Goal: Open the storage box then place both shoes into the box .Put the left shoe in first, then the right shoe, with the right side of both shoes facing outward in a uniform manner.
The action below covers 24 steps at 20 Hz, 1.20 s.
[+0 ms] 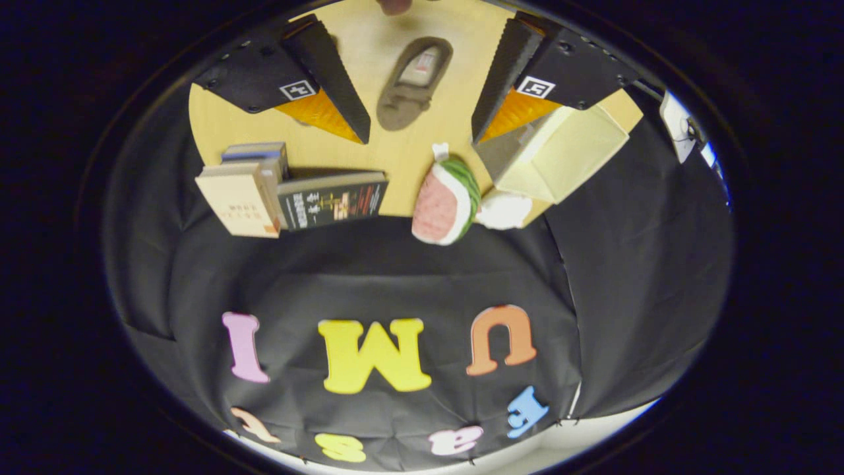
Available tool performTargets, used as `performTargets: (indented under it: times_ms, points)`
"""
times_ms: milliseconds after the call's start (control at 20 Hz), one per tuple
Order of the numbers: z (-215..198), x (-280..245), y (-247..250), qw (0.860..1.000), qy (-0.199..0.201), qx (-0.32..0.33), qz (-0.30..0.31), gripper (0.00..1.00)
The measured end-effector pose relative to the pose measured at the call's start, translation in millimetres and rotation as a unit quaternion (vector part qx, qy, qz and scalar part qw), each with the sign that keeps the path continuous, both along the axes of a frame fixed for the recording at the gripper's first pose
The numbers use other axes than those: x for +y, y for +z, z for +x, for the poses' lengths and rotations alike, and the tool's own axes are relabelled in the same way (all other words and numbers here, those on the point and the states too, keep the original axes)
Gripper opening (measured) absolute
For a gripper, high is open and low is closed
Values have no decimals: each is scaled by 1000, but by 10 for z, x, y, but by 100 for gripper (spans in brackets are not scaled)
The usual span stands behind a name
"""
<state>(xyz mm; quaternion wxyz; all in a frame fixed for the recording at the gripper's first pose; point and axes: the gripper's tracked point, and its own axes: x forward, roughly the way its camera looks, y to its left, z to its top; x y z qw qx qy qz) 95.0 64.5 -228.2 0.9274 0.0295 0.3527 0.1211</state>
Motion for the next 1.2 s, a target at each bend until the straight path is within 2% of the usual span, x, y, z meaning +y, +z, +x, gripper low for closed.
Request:
performTargets:
  times_ms: [150,300,450,750,900,950,1050,1200]
  points:
    - [-102,-10,-530,997,-1,80,10,94]
    - [-86,-107,-864,991,-11,130,-4,94]
    - [-90,-115,-1223,980,-17,198,-3,94]
    - [-94,-156,-1691,956,-45,291,4,53]
    - [-140,-95,-1808,943,-57,327,35,31]
    - [-124,-105,-1813,941,-63,329,41,18]
    - [-123,-102,-1793,939,-65,334,49,3]
    - [-119,-62,-1734,934,-74,339,85,0]
